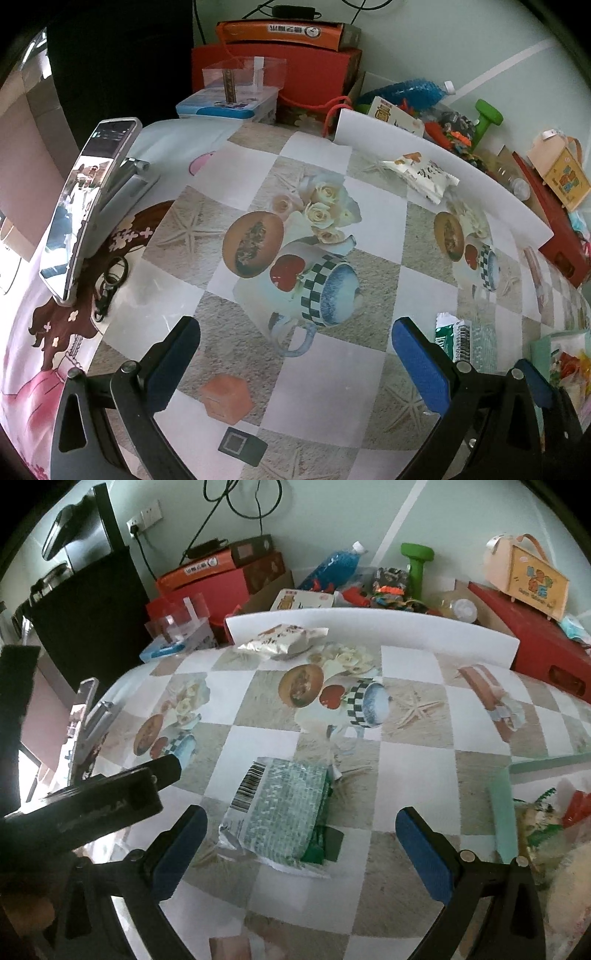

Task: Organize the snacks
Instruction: 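Move both open grippers back over the table toward the remaining snacks, then grasp the green wrapped packet with the right gripper while the left grasps the white snack bag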

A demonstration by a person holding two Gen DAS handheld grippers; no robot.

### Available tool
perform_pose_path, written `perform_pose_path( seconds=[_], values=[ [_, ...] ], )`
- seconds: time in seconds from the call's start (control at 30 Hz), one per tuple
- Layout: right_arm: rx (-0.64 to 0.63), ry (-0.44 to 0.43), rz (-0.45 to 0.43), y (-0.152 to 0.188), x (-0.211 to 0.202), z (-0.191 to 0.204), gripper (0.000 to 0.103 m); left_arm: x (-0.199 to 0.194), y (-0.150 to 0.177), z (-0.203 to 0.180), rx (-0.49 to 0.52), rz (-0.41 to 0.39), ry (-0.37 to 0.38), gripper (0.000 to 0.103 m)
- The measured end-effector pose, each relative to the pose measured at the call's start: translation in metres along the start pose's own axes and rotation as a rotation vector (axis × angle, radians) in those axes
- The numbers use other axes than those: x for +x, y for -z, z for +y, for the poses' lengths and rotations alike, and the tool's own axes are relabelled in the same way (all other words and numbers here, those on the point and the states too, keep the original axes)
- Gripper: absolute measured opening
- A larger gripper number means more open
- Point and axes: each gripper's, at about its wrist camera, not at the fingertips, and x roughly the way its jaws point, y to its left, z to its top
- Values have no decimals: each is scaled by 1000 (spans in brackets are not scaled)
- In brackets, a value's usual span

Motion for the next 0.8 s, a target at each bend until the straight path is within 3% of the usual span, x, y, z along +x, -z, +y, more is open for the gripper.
perform_pose_path(
  seconds=[0.53, 0.8],
  values=[
    [17, 58, 26, -3, 16, -11, 102, 4, 1, 3, -8, 11, -8, 103],
    [0, 69, 13, -6, 15, -11, 71, 5, 1, 1, -2, 13, -9, 103]
  ],
)
